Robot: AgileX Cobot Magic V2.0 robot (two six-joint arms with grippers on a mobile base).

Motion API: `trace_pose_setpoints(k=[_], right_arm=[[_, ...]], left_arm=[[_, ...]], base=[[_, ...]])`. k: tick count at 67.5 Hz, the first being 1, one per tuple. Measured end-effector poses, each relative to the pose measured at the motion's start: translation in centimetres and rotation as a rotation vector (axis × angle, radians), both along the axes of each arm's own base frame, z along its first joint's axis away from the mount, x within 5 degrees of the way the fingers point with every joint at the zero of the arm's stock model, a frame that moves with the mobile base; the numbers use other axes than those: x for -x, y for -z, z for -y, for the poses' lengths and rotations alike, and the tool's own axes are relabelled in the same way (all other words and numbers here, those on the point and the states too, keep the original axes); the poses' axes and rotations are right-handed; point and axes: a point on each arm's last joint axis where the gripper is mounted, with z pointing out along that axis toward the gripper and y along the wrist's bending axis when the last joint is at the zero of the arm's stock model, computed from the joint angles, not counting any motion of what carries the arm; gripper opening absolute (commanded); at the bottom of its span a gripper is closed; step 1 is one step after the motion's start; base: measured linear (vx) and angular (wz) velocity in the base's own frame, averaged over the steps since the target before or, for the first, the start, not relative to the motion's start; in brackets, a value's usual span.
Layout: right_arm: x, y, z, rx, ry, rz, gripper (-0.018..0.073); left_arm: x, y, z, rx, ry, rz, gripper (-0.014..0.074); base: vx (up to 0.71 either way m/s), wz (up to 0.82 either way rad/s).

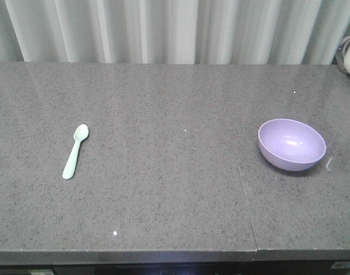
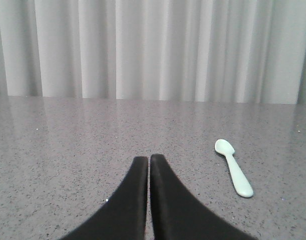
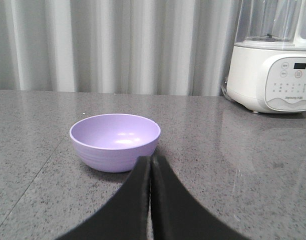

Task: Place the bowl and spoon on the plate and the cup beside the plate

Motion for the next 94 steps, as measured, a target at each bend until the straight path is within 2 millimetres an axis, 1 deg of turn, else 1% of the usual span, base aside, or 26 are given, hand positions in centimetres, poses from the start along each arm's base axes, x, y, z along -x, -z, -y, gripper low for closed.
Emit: trace_pose_setpoints(k=[27, 94], right_arm=[[0.0, 0.0, 0.0, 0.0, 0.0, 0.0, -0.0003], [0.0, 0.0, 0.0, 0.0, 0.0, 0.0, -0.0003]], left_arm=[[0.0, 0.0, 0.0, 0.0, 0.0, 0.0, -0.0006], [0.0, 0.0, 0.0, 0.0, 0.0, 0.0, -0.0006]], base=[[0.08, 0.0], [0.0, 0.0]])
